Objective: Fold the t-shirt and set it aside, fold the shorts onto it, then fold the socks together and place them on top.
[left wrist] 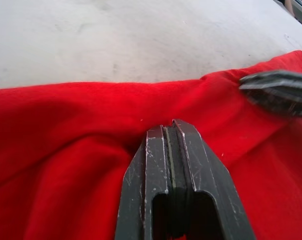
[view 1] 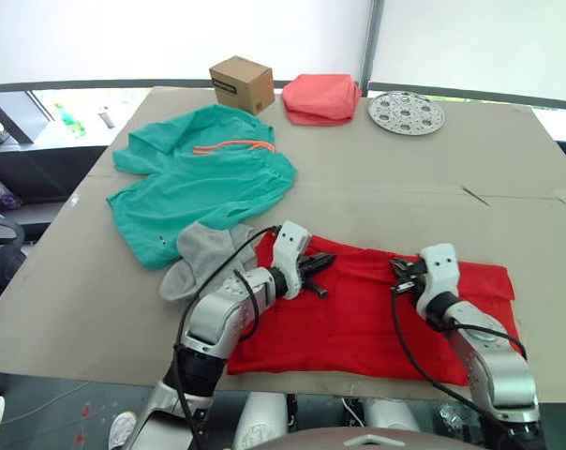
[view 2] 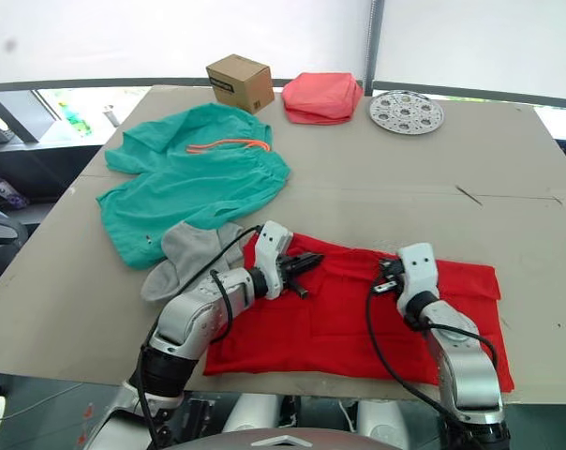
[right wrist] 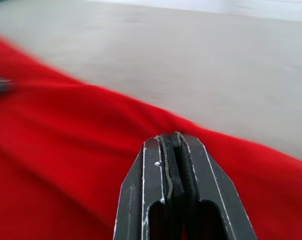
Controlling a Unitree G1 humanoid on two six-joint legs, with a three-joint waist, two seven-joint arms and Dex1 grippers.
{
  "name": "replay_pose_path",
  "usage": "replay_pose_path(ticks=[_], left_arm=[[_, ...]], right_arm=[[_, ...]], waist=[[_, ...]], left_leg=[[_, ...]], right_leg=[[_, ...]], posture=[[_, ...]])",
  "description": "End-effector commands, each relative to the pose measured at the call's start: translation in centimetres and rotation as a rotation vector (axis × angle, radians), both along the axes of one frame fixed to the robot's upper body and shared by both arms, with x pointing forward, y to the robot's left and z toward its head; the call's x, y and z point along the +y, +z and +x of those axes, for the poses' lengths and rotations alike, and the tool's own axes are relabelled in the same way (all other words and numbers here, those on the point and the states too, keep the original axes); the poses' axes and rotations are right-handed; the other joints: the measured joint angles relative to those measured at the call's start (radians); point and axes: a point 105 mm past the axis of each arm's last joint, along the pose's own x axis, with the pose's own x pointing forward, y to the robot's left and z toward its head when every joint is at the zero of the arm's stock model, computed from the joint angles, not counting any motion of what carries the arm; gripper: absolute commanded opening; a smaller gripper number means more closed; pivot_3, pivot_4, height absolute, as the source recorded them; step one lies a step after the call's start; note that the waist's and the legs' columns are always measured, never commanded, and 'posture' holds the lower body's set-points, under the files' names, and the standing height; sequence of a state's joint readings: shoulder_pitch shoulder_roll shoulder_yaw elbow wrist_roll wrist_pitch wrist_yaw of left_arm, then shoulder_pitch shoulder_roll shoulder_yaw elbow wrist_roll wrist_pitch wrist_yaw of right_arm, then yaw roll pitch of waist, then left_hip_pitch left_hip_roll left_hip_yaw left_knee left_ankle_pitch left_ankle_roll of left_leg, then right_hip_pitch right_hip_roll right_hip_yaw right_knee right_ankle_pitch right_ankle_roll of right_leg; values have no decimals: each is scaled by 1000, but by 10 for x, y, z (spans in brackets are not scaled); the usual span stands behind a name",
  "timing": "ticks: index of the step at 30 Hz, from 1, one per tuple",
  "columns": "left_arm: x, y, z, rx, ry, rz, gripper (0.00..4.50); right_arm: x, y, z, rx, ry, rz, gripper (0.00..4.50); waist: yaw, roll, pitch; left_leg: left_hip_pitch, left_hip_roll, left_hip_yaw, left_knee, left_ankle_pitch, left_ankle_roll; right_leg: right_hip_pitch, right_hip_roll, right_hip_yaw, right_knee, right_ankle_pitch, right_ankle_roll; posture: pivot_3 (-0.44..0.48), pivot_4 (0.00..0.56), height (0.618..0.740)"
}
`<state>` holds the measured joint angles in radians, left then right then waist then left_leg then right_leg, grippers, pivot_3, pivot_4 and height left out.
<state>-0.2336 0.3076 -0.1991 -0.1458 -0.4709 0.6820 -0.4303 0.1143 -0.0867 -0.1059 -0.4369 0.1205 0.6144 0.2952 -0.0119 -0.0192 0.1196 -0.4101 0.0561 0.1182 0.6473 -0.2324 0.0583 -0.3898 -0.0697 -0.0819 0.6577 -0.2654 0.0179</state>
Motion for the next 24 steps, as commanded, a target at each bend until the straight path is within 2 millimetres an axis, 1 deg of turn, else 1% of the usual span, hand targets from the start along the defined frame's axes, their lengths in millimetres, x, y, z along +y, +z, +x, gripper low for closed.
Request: replay_pose_path(ticks=[1,2,3,5,7,10,12,14,15,16,17,18,19,20,22,23,24], left_arm=[[40,-19,-1,50,122,91,53],[46,-18,-1,52,147,74,53],[51,-15,-2,48,165,59,53],[53,-10,-4,33,171,21,53],[51,-6,-5,19,169,-10,53],[52,-2,-4,4,173,-28,53],[53,4,-3,-16,171,-60,53],[52,23,-3,-68,138,-141,53],[52,31,-6,-90,107,-169,17],[50,42,-10,-133,56,-190,0],[48,52,-18,-148,-22,-224,329],[47,60,-26,-152,-97,-234,682],[47,64,-32,-150,-148,-241,1041],[49,64,-39,-136,-199,-222,1485],[53,63,-44,-117,-241,-193,2496],[56,60,-43,-128,-250,-151,2859],[59,59,-39,-132,-239,-130,2953]], right_arm=[[-37,10,-6,-62,-195,8,0],[-54,10,-9,-69,-289,-1,0],[-71,9,-12,-75,-378,-10,0],[-98,7,-17,-77,-519,-58,0],[-112,6,-21,-76,-579,-123,0],[-118,8,-25,-79,-576,-165,0],[-113,14,-27,-94,-497,-196,0],[-100,26,-32,-122,-352,-191,0],[-94,32,-34,-132,-287,-201,290],[-87,39,-38,-139,-208,-169,599],[-80,48,-42,-144,-118,-163,886],[-71,56,-47,-135,-15,-155,1317],[-65,62,-52,-122,57,-149,1894],[-62,68,-54,-112,114,-163,2339],[-59,75,-55,-99,160,-176,3366],[-54,77,-55,-92,197,-186,3780],[-50,77,-53,-87,212,-196,3875]], waist=[[-2,1,-1],[-2,2,-1],[-2,2,-1],[-2,2,-1],[-2,2,-1],[-4,3,0],[-3,3,0],[-3,4,0],[-3,4,1],[-3,4,1],[-4,4,2],[-3,5,3],[-2,5,3],[0,5,3],[2,5,3],[3,5,3],[4,5,4]], left_leg=[[1,0,0,0,0,0],[1,0,0,0,-1,0],[2,0,0,-1,-3,-3],[2,0,0,-1,-3,-4],[1,-1,1,-1,-3,-4],[2,-1,2,-3,-3,-4],[4,-1,2,-6,-2,-4],[3,-1,3,-7,-2,-3],[3,-1,3,-8,0,-1],[3,-1,3,-8,0,0],[3,-1,3,-9,0,0],[3,0,3,-9,0,0],[2,0,3,-10,0,0],[2,0,2,-10,0,0],[3,-1,2,-10,0,0],[3,-1,2,-10,-1,-1],[2,-1,2,-10,-2,-4]], right_leg=[[0,0,0,0,0,0],[0,-1,0,0,0,0],[0,-1,0,0,0,-1],[0,-2,0,-1,-1,-2],[0,-2,0,-1,-2,-3],[0,-2,1,-1,-2,-4],[0,-2,2,-1,-2,-4],[0,-2,2,-1,-2,-3],[-1,-1,2,-1,-2,-3],[-1,-1,2,-1,-2,-2],[-1,-1,2,-1,-2,-2],[-2,-1,2,-2,-2,-2],[-2,-1,2,-2,-2,-2],[-2,-1,2,-3,-2,-4],[-2,-1,1,-5,-3,-6],[-2,-1,1,-6,-4,-6],[-2,-1,1,-7,-4,-6]], posture=[[0,150,740],[0,150,740],[0,150,740],[0,150,740],[0,150,740],[0,150,740],[0,150,740],[0,150,740],[0,150,740],[0,150,740],[0,150,740],[0,150,740],[0,150,740],[0,150,740],[0,150,740],[0,150,740],[0,150,740]])
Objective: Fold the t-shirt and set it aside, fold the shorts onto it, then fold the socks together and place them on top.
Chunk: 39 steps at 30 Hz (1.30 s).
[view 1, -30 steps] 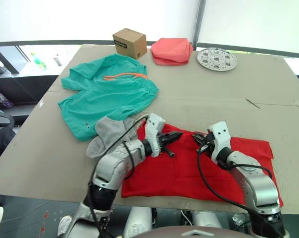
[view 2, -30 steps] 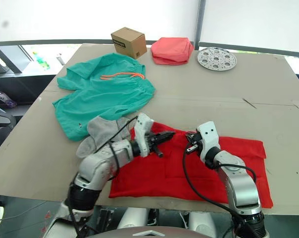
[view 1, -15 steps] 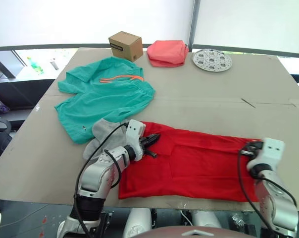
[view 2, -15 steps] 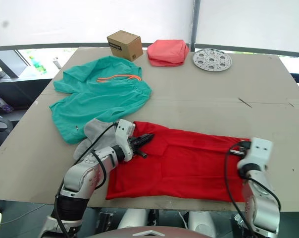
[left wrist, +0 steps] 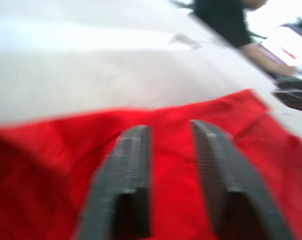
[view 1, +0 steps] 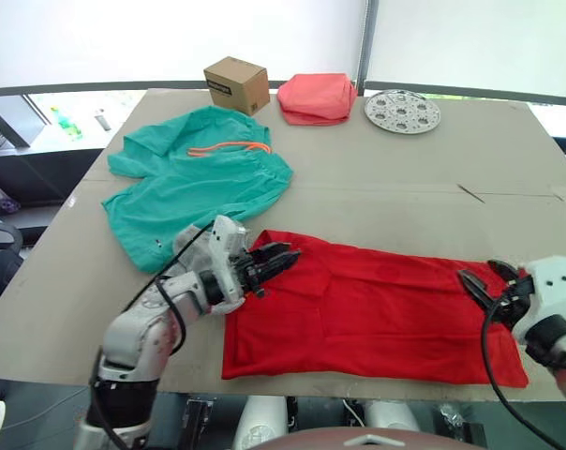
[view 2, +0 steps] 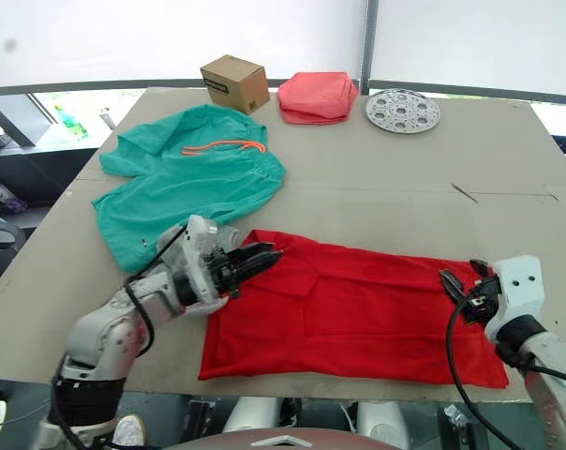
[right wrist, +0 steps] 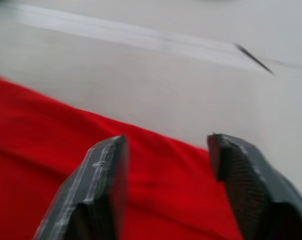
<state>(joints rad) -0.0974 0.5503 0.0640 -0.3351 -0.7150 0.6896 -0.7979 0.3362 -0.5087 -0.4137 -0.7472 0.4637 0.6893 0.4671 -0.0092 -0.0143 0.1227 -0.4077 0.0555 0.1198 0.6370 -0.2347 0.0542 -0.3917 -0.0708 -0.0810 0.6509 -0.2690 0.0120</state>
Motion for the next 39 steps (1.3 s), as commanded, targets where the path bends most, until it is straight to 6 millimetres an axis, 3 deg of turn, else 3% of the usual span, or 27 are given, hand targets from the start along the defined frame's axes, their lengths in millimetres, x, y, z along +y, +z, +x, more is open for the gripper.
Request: replay_pose_path(ticks=[1,5,7,11,13,17,24,29,34,39], left_arm=[[5,3,5,-47,-11,39,2953],[26,-2,31,-63,107,88,2953],[31,-2,33,-79,60,126,2953],[38,5,36,-81,-82,199,2953],[43,9,43,-89,-145,276,2953],[48,14,68,-64,-136,370,2953],[18,16,93,-53,-202,471,2953],[-11,15,100,-44,-229,490,2953],[-21,-4,97,-59,-267,562,2953],[-9,-20,106,-44,-254,617,2953]], right_arm=[[12,10,2,-10,58,-16,3875],[10,-16,9,74,-15,-78,3875],[6,-20,10,105,-46,-62,3875],[3,-8,15,154,-52,23,3875],[2,6,18,164,3,-44,3875],[-12,13,17,274,23,-213,3875],[-39,35,11,424,46,-506,3875],[-38,52,24,437,87,-495,3875],[-64,35,26,551,55,-515,3875],[-71,21,44,596,96,-491,3875]], waist=[[2,0,0],[17,-1,0],[22,-1,0],[23,-3,2],[23,-1,3],[27,-1,4],[25,-5,6],[21,-9,9],[23,-9,9],[22,-8,9]], left_leg=[[-1,0,0,0,0,0],[-5,0,-2,0,0,1],[-7,-1,-2,1,3,4],[-8,-1,-1,0,3,4],[-8,-1,-1,0,3,4],[-8,-2,-2,1,2,5],[-10,-2,-2,0,2,6],[-10,-1,-1,0,2,6],[-10,-1,-1,0,2,6],[-9,-1,0,3,3,5]], right_leg=[[0,0,0,-2,0,0],[-3,0,-2,-4,2,-3],[-4,0,-2,-5,2,-3],[-4,0,-2,-7,2,-3],[-4,0,-3,-7,2,-3],[-3,0,-4,-8,2,-3],[-4,1,-4,-9,4,1],[-4,3,-2,-9,4,2],[-4,2,-2,-9,4,2],[-3,2,-2,-8,4,2]], posture=[[0,150,740],[0,150,740],[0,150,740],[0,150,740],[0,150,740],[0,150,740],[0,150,740],[0,150,740],[0,150,740],[0,150,740]])
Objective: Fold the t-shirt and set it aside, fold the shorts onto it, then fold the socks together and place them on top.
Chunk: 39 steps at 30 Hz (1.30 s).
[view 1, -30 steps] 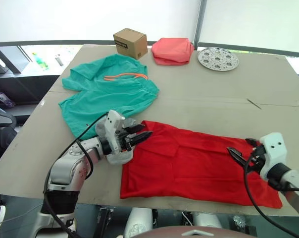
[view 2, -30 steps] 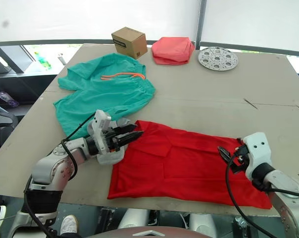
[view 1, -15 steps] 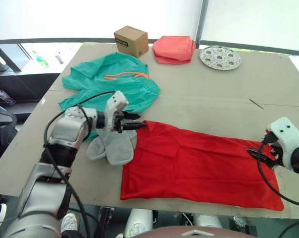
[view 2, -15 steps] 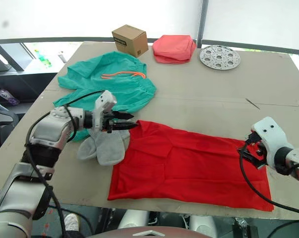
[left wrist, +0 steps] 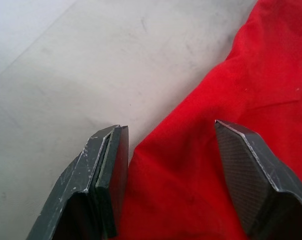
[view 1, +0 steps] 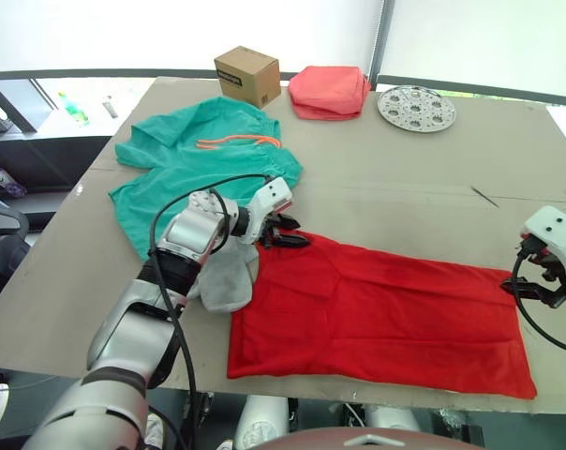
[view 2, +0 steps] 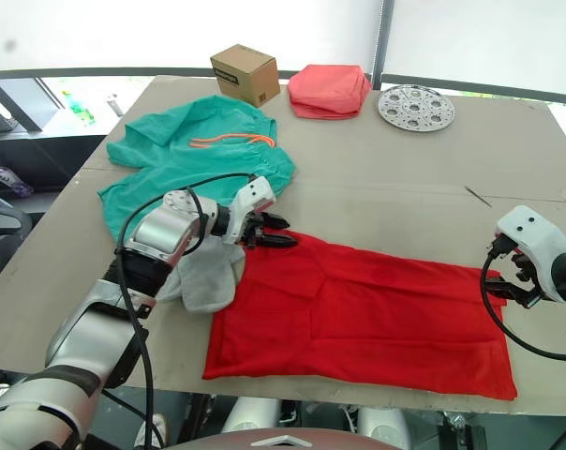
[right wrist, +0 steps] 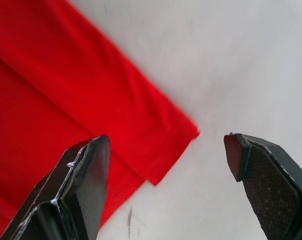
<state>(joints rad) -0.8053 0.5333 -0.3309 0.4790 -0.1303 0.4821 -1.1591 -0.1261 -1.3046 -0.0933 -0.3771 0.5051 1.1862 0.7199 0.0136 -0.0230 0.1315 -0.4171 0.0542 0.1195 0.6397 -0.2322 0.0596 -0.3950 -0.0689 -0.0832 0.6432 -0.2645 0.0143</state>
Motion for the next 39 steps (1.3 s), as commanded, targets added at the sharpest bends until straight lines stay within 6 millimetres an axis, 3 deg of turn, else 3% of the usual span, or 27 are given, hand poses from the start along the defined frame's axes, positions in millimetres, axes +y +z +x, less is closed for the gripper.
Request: replay_pose_path(ticks=[1,5,10,14,19,32,36,39], left_arm=[[6,-7,5,-16,-4,47,2953],[0,0,7,-29,-8,11,2953],[2,3,2,-40,8,-15,2953],[4,0,-5,-34,20,-16,3026],[12,-3,-4,-46,45,3,3026],[16,29,15,-72,21,16,3026],[15,13,13,-31,0,49,3026],[21,-12,8,19,-22,123,3026]], right_arm=[[-4,3,16,-11,41,10,3875],[-9,-10,32,27,16,37,3875],[-16,-31,36,117,-3,11,3875],[-22,-35,38,150,-4,-9,2589],[-18,-38,43,157,26,-20,136],[-9,-37,48,113,62,-31,57],[-4,-38,49,104,66,-25,57],[0,-40,47,102,70,-21,57]], waist=[[-1,1,0],[-1,1,0],[-1,2,0],[-3,2,0],[-5,2,0],[-10,1,0],[-21,1,0],[-26,1,-1]], left_leg=[[1,0,0,1,0,0],[1,1,0,4,0,0],[-1,1,0,7,1,-1],[-1,1,0,7,1,-2],[0,1,1,8,1,-2],[0,1,1,12,1,-1],[1,1,2,11,1,-1],[1,1,2,11,1,-1]], right_leg=[[0,0,0,1,0,0],[1,0,0,2,1,1],[1,-1,0,4,1,1],[1,-1,0,4,1,1],[2,0,0,5,1,1],[2,-2,1,9,1,1],[1,-1,1,10,1,1],[0,-1,1,12,1,1]], posture=[[0,150,740],[0,150,740],[0,150,740],[0,150,740],[0,150,740],[0,150,740],[0,150,740],[0,150,740]])
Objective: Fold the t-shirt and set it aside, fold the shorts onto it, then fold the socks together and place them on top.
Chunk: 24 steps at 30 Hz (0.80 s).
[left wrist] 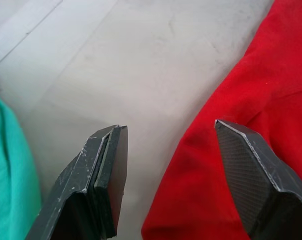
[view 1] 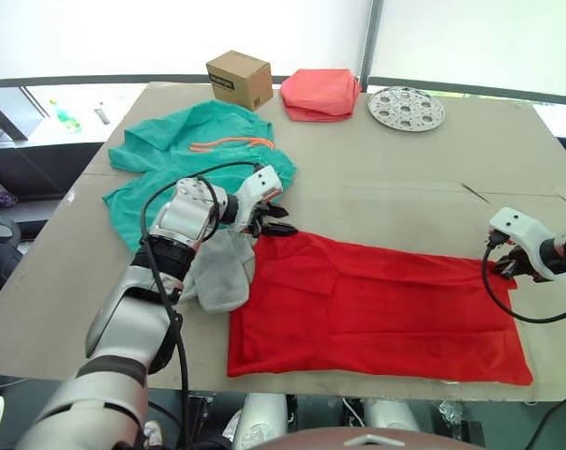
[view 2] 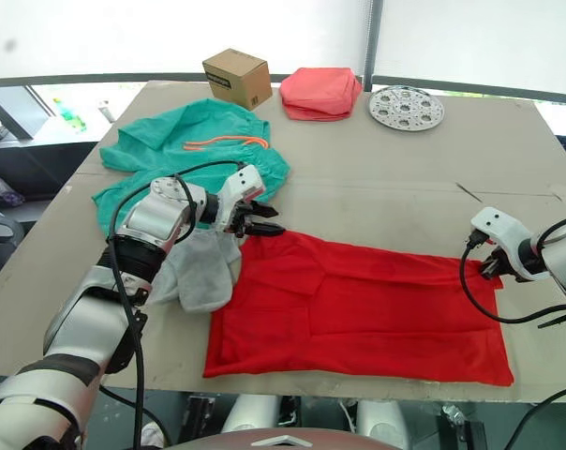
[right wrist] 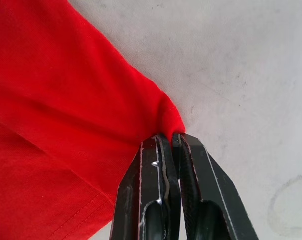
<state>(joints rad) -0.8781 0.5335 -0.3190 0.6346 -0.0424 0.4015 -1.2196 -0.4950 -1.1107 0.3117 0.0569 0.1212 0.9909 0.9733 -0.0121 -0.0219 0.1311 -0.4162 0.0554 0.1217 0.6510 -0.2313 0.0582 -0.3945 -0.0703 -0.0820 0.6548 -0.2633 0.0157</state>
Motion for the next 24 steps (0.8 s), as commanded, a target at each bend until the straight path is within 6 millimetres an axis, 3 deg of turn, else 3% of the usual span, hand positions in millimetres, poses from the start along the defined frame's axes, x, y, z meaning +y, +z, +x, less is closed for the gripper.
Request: replay_pose_path(ticks=[1,4,5,6,8,9,12,19,23,24], left_arm=[[6,-19,-4,33,-31,76,3026],[14,-32,-2,-32,-68,171,2347],[15,-33,-3,-35,-79,178,1918],[15,-34,-4,-29,-89,174,1492],[14,-34,-7,-10,-105,158,1335],[15,-33,-8,-5,-112,150,642],[11,-27,-11,6,-111,75,39],[11,-3,-23,109,-56,-134,39],[16,6,-23,134,-21,-159,1130],[16,7,-22,132,-13,-159,1593]], right_arm=[[5,0,-1,-12,3,8,57],[7,1,-1,-22,4,7,0],[7,2,-1,-26,4,6,0],[7,2,-1,-32,3,4,0],[7,4,0,-42,3,1,0],[7,5,1,-47,2,-1,0],[7,7,4,-71,-1,-12,0],[13,11,9,-100,15,-9,0],[17,10,13,-107,25,-5,0],[18,10,13,-107,26,-4,0]], waist=[[1,0,-1],[0,0,-2],[0,0,-3],[0,0,-3],[-1,0,-4],[-2,0,-4],[-4,1,-5],[-6,1,-5],[-4,0,-4],[-4,0,-4]], left_leg=[[0,0,0,0,0,0],[2,0,0,0,-2,2],[2,0,0,0,-2,2],[2,0,0,0,-2,3],[2,0,0,0,-2,3],[2,0,1,0,-2,3],[2,0,1,-1,-2,3],[1,1,1,0,-2,3],[1,1,1,0,-2,3],[1,0,1,0,-2,3]], right_leg=[[0,0,0,1,0,0],[0,0,1,1,0,0],[0,-1,1,1,0,0],[0,-1,1,1,0,0],[0,-1,1,1,0,0],[0,-1,1,1,0,0],[-1,-1,1,2,0,0],[-1,0,2,3,0,0],[-1,0,2,3,0,0],[-1,0,2,3,0,0]], posture=[[0,150,740],[0,150,740],[0,150,740],[0,150,740],[0,150,740],[0,150,740],[0,150,740],[0,150,740],[0,150,740],[0,150,740]])
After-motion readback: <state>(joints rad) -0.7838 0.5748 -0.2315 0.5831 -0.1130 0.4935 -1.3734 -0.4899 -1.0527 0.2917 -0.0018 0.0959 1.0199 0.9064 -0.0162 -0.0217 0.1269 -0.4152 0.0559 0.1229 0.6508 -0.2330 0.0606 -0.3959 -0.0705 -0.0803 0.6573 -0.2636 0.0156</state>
